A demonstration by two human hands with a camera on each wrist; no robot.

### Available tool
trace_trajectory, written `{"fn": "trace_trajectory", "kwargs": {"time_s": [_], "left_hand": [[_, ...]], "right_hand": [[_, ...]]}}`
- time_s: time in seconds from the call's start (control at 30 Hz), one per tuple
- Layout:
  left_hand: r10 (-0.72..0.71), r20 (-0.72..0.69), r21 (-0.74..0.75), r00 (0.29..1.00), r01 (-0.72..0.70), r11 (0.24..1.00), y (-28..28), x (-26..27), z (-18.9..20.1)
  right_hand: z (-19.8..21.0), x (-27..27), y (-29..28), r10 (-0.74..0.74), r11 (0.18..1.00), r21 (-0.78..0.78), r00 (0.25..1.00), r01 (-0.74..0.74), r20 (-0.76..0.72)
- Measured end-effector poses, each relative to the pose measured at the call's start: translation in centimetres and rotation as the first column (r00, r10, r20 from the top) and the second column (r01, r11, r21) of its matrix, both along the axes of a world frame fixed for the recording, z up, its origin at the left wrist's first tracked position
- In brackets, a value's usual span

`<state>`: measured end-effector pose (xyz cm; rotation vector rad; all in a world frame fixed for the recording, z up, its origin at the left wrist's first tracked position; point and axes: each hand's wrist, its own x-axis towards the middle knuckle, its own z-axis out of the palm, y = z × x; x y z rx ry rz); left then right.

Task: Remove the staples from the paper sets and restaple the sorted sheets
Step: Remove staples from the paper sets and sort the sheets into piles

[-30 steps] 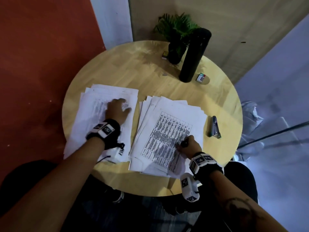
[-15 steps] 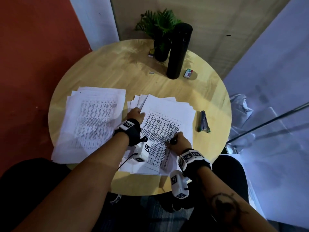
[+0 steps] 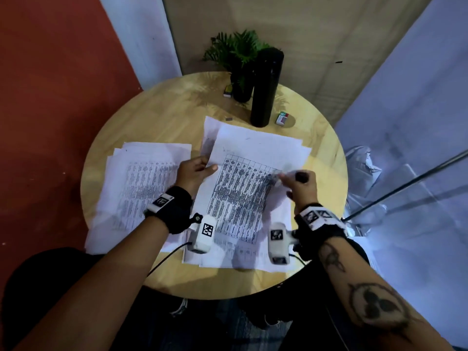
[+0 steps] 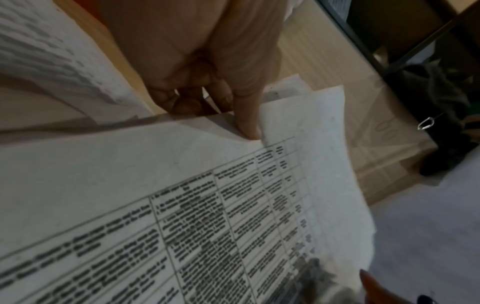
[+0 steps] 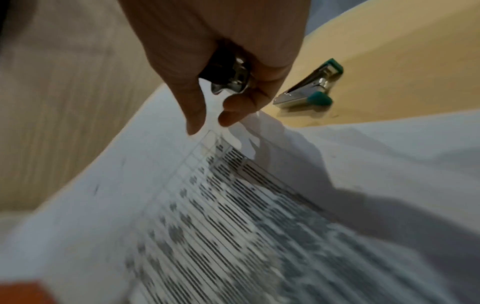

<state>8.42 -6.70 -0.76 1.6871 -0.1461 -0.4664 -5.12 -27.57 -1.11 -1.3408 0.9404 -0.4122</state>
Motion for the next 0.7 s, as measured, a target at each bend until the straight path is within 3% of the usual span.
{"fn": "trace_trajectory", "kwargs": {"time_s": [0.13,0.27,0.43,0.53,0.6,0.7], "left_hand": [[-0.023,0.040,-0.054,0.999,0.025,0.998,1.1,-0.5,2.6],[-0.012,0.129,-0.090,0.992,0.024,0.996,2.4,-0.7,5.2],[-0.015,0.316,0.009,0.949,0.013,1.000,4.2,0.0,8.3],[0.108,0.467,0.007,0.878,-0.125,0.992,4.9,-0.2,11.5],[0.197,0.557,-0.076,0.807,-0.187,0.979,5.2,-0.4,14.3],[0.143,0.623,-0.152,0.769,-0.060,0.986,4.9,-0.5,18.8]], "right_hand": [[3.5,1.7,-1.4,-0.043,0.988,0.152,0.987,0.019,0.152],[7.3,1.6,-1.0,-0.042,0.985,0.174,0.970,-0.001,0.241],[12.6,0.1,0.3,0.079,0.983,0.124,0.923,-0.134,0.377],[15.5,-0.8,1.0,0.116,0.981,0.090,0.890,-0.173,0.441],[17.2,-1.4,1.6,0.155,0.976,0.062,0.864,-0.209,0.479],[19.4,-2.3,2.2,0.223,0.966,0.002,0.837,-0.258,0.500]]}}
